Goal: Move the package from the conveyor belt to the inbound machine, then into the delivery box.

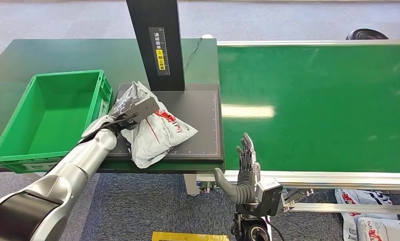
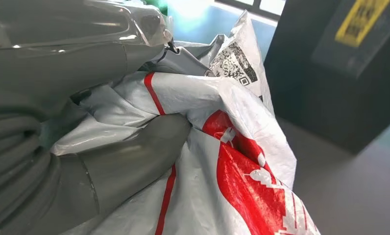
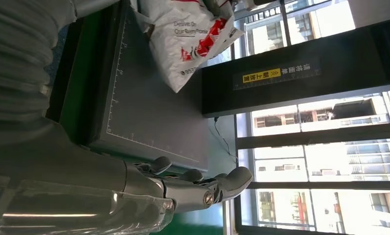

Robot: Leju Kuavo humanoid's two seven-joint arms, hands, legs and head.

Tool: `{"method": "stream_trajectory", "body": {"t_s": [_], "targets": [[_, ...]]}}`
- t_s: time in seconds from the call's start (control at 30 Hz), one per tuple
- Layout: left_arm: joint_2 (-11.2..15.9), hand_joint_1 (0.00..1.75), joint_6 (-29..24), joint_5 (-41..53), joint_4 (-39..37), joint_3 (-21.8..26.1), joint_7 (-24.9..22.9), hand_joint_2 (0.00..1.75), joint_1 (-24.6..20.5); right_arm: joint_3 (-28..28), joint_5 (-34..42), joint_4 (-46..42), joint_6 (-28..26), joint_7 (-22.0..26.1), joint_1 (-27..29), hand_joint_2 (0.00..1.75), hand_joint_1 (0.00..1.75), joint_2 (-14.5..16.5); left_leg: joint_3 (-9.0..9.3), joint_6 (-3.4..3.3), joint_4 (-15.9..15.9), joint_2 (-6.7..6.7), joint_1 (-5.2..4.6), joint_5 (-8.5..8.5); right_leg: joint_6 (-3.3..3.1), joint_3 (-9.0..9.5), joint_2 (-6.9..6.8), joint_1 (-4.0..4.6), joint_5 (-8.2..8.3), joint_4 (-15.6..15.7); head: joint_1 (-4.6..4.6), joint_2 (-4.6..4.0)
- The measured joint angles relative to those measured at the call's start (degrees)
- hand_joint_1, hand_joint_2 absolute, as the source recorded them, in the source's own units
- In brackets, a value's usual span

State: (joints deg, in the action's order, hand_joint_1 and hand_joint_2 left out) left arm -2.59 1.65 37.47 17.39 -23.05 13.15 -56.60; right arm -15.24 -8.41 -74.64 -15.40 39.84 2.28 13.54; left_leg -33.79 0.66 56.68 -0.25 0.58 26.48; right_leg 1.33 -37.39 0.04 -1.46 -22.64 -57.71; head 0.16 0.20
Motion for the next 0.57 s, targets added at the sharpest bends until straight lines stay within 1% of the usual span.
{"method": "stream_trajectory", "body": {"t_s": [0.23, 0.57], "targets": [[1.24, 1.75, 1.02, 2.08, 0.03, -0.1, -1.13, 1.75, -3.51, -0.28, 1.11, -0.01, -0.68, 0.09, 0.32, 1.75, 0.0, -0.19, -0.06, 0.0, 0.0, 0.02, 0.0, 0.01, 0.0, -0.08, 0.0, 0.0, 0.0, 0.0, -0.01, 0.0], [3.87, 1.75, 2.53, 4.37, 0.37, -0.64, -2.78, 1.75, -9.21, -0.56, 1.45, -0.07, -0.95, 0.17, 1.04, 1.75, 0.0, -0.31, -0.11, 0.0, 0.0, 0.02, 0.01, 0.0, 0.0, -0.13, 0.01, 0.01, 0.0, 0.0, -0.01, 0.0]]}}
